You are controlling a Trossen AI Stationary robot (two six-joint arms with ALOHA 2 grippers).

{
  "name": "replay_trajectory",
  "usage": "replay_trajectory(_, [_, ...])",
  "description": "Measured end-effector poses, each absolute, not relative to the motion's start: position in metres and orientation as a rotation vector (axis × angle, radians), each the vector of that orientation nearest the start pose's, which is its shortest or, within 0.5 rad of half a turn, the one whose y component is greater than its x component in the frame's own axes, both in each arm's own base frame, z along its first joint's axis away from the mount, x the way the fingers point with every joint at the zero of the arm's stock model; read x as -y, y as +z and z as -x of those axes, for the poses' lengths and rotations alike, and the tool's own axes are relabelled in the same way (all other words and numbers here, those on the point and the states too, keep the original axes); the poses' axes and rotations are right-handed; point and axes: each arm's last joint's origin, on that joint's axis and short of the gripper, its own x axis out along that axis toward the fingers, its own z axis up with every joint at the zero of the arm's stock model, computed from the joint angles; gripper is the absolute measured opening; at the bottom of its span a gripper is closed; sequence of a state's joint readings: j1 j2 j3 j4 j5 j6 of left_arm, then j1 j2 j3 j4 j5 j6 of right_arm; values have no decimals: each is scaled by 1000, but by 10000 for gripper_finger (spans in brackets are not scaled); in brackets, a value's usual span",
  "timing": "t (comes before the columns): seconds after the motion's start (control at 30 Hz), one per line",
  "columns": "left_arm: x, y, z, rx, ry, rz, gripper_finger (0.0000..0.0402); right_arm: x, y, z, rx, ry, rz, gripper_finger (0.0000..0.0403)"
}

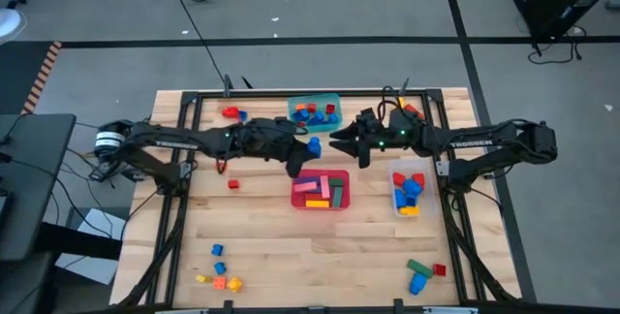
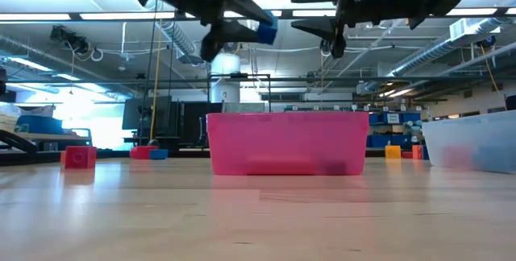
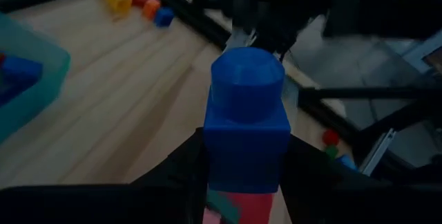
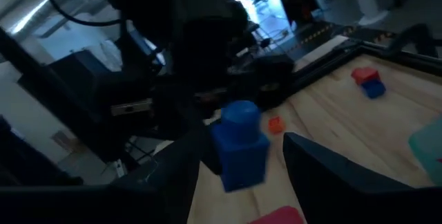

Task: Sort blocks by size
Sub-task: Put the blue 1 stud game piece into the transparent bin

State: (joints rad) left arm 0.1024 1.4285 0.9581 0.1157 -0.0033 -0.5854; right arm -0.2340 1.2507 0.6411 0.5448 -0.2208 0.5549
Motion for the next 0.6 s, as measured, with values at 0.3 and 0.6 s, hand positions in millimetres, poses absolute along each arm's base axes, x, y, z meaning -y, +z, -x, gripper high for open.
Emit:
replay_trajectory(0.3, [-33, 264, -340, -212, 98, 658, 148, 55, 256, -263, -66, -11, -536, 262])
replay_trajectory(0.6, [-33, 267, -344, -137, 69, 659, 148, 54, 257, -264, -53, 16, -505, 266])
